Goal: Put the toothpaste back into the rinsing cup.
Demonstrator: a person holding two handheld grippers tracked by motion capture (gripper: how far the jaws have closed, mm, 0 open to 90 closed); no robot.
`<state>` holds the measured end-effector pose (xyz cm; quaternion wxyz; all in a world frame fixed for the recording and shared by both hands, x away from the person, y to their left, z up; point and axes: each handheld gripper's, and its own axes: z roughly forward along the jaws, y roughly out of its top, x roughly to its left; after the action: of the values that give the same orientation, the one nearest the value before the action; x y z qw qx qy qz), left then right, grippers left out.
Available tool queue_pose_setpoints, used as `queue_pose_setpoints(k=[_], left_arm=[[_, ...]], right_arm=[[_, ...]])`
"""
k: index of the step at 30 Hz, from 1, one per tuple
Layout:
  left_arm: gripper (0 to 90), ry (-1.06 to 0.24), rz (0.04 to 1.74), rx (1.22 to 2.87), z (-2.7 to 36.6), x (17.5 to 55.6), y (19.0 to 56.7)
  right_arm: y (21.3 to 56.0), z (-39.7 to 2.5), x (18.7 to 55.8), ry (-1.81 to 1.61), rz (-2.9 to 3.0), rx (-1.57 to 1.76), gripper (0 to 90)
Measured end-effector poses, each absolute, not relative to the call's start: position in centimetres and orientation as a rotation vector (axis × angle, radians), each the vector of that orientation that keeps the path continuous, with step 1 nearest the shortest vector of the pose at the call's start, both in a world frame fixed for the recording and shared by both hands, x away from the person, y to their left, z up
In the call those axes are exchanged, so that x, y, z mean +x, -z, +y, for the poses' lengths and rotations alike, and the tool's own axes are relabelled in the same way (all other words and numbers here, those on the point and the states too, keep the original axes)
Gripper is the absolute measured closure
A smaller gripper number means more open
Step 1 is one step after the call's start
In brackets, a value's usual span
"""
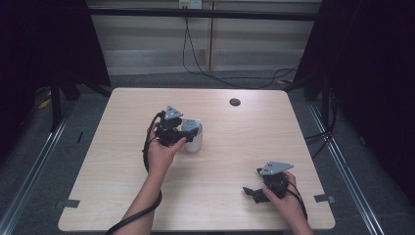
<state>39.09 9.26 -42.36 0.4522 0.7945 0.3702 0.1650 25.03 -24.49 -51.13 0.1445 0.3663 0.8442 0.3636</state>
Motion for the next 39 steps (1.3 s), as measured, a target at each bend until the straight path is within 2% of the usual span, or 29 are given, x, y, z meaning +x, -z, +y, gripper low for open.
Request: queue_pose_setpoints(k=[12,39], left_arm=[[17.7,-0.374,0.898,1.978,9.7,39.1,42.5],[15.2,-0.316,0.873,1.987,11.8,38.4,41.6]], right_arm=[[51.1,-24.5,25.0,-1.048,2.433,1.055,10.0],[51.1,-24.5,25.0,-1.049,2.434,1.056,10.0]])
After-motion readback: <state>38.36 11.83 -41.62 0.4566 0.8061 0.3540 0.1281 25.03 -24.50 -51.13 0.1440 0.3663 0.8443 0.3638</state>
